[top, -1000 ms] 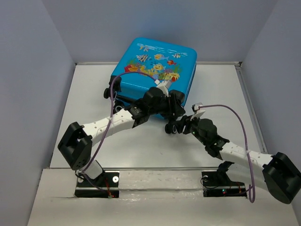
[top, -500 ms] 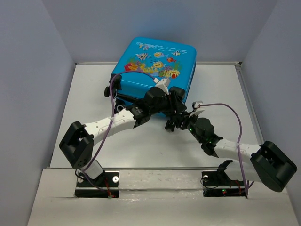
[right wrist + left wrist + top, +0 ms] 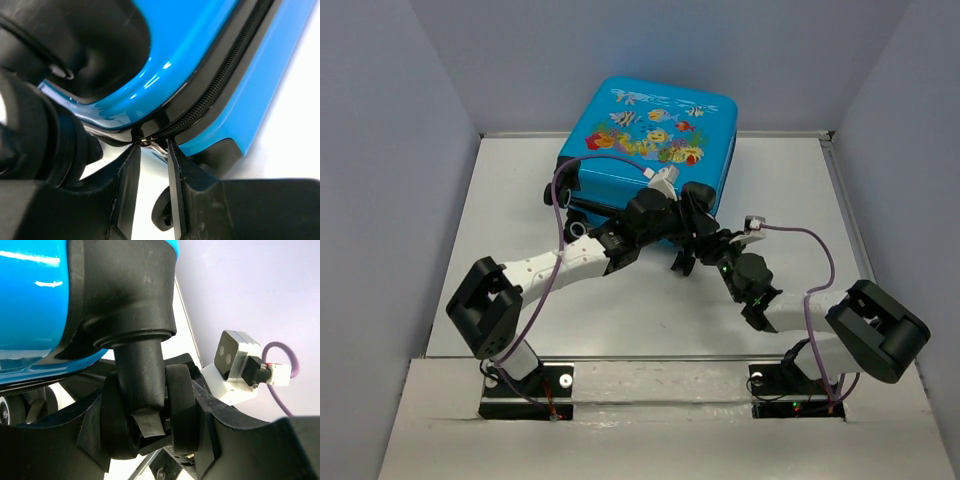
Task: Pack the luggage
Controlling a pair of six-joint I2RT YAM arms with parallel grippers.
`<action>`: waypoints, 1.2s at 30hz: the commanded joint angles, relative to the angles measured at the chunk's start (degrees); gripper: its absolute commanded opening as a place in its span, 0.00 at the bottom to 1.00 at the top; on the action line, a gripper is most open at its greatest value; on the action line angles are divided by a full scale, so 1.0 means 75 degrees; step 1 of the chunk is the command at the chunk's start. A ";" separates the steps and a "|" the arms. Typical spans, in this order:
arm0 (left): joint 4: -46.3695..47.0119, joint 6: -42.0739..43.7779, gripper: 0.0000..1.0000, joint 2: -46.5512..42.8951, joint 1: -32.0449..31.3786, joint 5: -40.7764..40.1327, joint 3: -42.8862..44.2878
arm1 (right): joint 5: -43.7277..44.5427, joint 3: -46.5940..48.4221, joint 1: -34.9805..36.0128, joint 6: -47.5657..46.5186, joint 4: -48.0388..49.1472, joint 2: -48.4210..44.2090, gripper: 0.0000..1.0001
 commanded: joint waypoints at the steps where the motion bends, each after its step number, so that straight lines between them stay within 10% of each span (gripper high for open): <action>1: 0.3150 -0.0141 0.06 -0.0811 -0.0585 0.1282 0.0360 | 0.1784 0.0509 -0.0190 0.0716 0.1585 0.0369 0.27; 7: 0.3642 -0.0341 0.06 -0.0730 -0.0644 0.1258 0.0512 | 0.2136 0.0695 0.0220 0.0729 0.2101 0.1024 0.33; 11: 0.3702 -0.0388 0.06 -0.0554 -0.0667 0.1363 0.0688 | 0.2289 0.0708 0.0396 0.0541 0.2615 0.1260 0.07; 36: 0.3690 -0.1091 0.06 0.1731 -0.1183 0.2043 0.4191 | -0.1004 0.3146 0.2657 0.1749 0.4867 0.4495 0.07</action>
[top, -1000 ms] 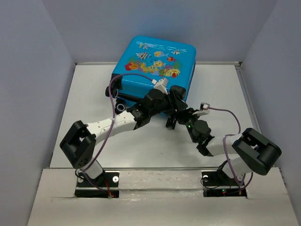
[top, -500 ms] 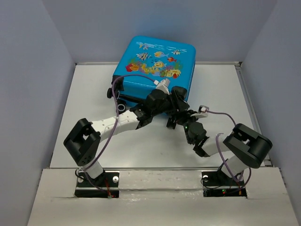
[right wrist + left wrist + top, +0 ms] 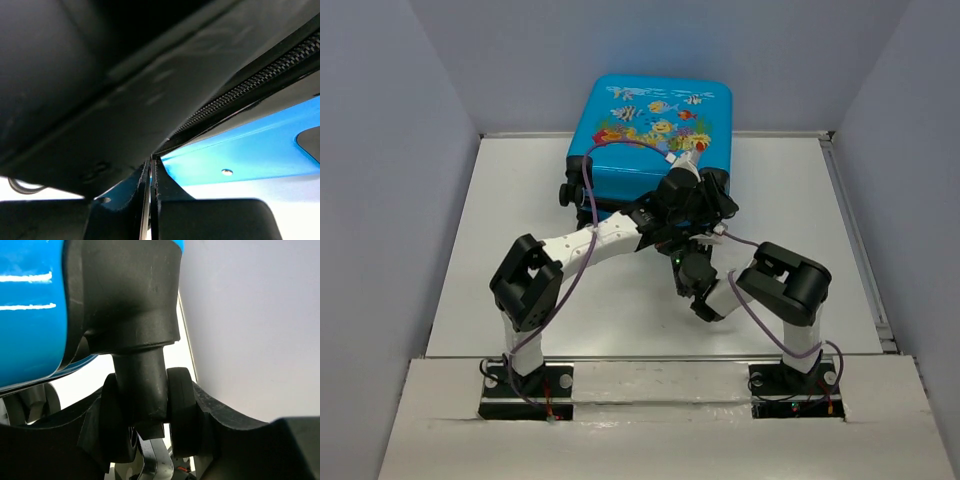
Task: Pack the luggage
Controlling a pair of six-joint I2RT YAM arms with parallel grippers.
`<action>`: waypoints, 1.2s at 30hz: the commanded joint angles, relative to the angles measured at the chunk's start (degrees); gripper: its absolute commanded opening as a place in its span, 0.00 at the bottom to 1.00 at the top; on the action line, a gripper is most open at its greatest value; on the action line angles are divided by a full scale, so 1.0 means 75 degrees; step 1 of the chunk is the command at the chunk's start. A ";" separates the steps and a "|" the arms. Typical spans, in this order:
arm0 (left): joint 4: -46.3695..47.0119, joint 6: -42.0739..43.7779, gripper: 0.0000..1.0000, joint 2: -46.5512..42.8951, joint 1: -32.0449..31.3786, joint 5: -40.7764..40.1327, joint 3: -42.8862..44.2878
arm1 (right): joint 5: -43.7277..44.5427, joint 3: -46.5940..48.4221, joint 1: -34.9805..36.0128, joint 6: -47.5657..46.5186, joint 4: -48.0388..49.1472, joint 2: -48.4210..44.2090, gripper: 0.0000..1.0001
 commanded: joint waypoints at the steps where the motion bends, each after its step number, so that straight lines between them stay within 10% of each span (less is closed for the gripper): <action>1: 0.4381 -0.0540 0.06 -0.0213 -0.1180 0.2341 0.1819 | -0.3487 0.0537 0.0979 0.0122 0.1988 0.0170 0.07; 6: 0.4135 -0.0308 0.11 -0.0176 -0.1180 0.2329 0.1833 | -0.2984 -0.0281 0.0980 -0.0100 0.2046 -0.0378 0.07; 8: 0.3367 0.0149 0.40 -0.0363 -0.1087 0.2375 0.1820 | -0.2504 -0.1042 0.0980 -0.0229 0.2058 -0.0672 0.07; 9: 0.2978 0.0894 0.74 -0.0677 -0.1052 0.2294 0.1774 | -0.2305 -0.1347 0.0980 -0.0288 0.2058 -0.0813 0.07; 11: 0.1409 0.1764 0.98 -0.1286 -0.0877 0.1642 0.1844 | -0.1707 -0.2144 0.0852 -0.0254 0.2011 -0.1235 0.07; 16: -0.1438 0.4274 0.99 -0.2693 -0.0537 -0.0176 0.1786 | -0.1377 -0.3118 0.0313 -0.0078 0.1730 -0.1949 0.07; 27: -0.4535 0.3680 0.99 -0.7333 0.1666 -0.3025 -0.3214 | -0.2664 -0.3755 -0.0801 -0.0557 -0.0721 -0.3857 0.07; 31: -0.4422 0.3421 0.99 -0.7642 0.1773 -0.2628 -0.3945 | -0.3263 -0.3377 -0.0801 -0.1097 -0.2184 -0.4551 0.10; 36: -0.3239 0.3022 0.99 -0.7396 0.1773 -0.1130 -0.4788 | -0.3298 -0.2418 -0.0801 -0.1506 -0.5684 -0.5712 0.39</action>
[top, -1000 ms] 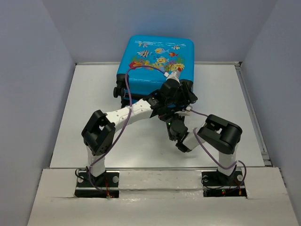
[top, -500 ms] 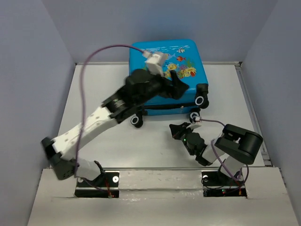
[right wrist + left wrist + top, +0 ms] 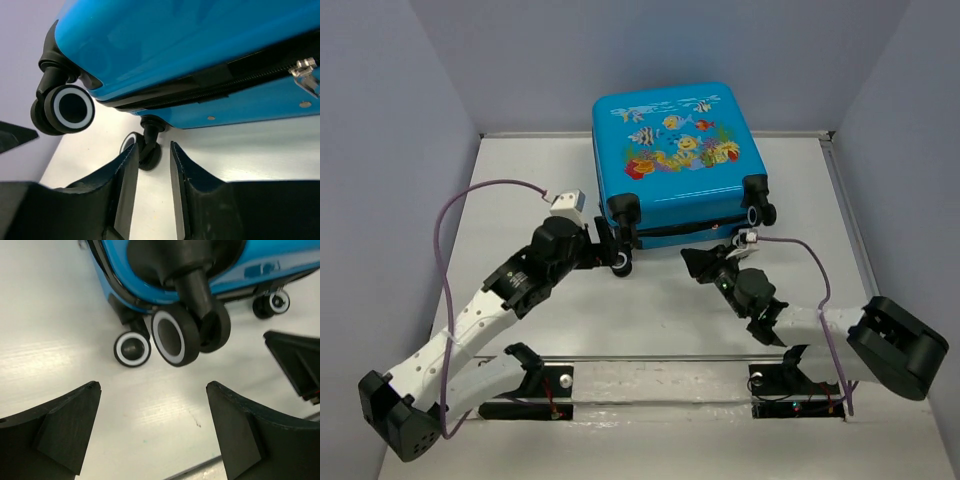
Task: Pack the luggage
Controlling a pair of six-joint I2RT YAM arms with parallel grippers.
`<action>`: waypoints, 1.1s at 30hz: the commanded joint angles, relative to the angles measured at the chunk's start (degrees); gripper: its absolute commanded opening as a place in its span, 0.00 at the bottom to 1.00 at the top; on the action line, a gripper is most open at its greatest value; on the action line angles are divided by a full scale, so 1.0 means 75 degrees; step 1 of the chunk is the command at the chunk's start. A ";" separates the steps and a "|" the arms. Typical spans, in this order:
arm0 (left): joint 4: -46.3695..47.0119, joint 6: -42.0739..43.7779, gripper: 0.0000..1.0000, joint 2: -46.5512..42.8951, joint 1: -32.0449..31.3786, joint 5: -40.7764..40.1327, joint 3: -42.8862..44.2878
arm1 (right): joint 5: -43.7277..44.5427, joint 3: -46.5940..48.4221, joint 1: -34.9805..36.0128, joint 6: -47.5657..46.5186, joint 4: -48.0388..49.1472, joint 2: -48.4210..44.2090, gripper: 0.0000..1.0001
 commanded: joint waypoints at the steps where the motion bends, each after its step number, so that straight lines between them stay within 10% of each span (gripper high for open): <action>1: 0.1191 -0.0373 0.99 0.0102 0.0021 0.1132 -0.0330 | -0.0376 0.1074 -0.0032 -0.0711 -0.3403 -0.0880 0.43; 21: 0.3421 -0.0806 0.87 0.2025 0.0010 0.1837 -0.0026 | 0.0057 0.2927 -0.0300 -0.1859 -0.7710 -0.1703 0.80; 25: 0.3889 -0.0982 0.71 0.2096 0.0021 0.1872 -0.0166 | -0.0152 0.3220 -0.0945 -0.2001 -0.7840 -0.1434 0.71; 30: 0.4370 -0.1123 0.11 0.1897 0.0021 0.1849 -0.0447 | -0.0445 0.3572 -0.1648 -0.2340 -0.7759 -0.0849 0.64; 33: 0.4558 -0.1170 0.06 0.1722 0.0010 0.1814 -0.0541 | -0.0775 0.3712 -0.1813 -0.2551 -0.7477 -0.0509 0.63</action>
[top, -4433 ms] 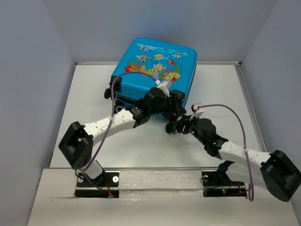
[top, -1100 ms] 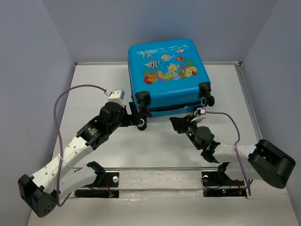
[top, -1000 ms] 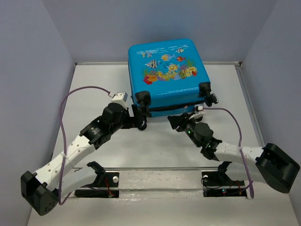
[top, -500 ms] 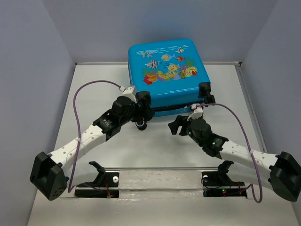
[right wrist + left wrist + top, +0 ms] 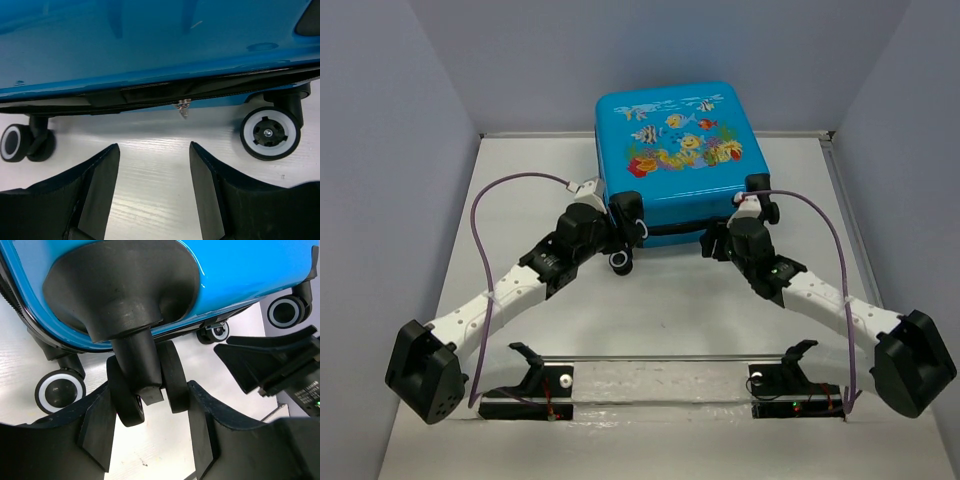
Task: Pack the luggage
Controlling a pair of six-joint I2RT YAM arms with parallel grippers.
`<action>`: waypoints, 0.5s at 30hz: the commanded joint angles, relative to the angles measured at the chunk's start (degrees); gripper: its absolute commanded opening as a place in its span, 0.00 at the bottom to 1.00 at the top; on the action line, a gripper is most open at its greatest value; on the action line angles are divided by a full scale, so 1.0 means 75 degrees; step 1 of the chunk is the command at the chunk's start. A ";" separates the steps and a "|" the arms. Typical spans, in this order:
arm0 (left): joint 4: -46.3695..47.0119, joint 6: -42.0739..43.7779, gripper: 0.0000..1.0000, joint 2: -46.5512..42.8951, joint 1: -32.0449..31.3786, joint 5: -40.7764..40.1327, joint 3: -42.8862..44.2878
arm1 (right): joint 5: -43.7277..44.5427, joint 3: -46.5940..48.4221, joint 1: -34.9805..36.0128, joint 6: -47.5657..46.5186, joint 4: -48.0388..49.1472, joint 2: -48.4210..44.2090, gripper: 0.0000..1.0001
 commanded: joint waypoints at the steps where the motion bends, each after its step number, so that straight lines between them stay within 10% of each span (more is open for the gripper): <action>1: 0.1579 0.0209 0.06 -0.0470 -0.0089 0.0299 -0.0075 | -0.0280 0.0496 -0.0213 -0.0494 0.0214 0.0416 0.63; 15: 0.2061 -0.0026 0.06 -0.0799 -0.0089 0.0837 -0.0497 | 0.0835 -0.0196 -0.0424 -0.0975 0.2792 0.1564 0.46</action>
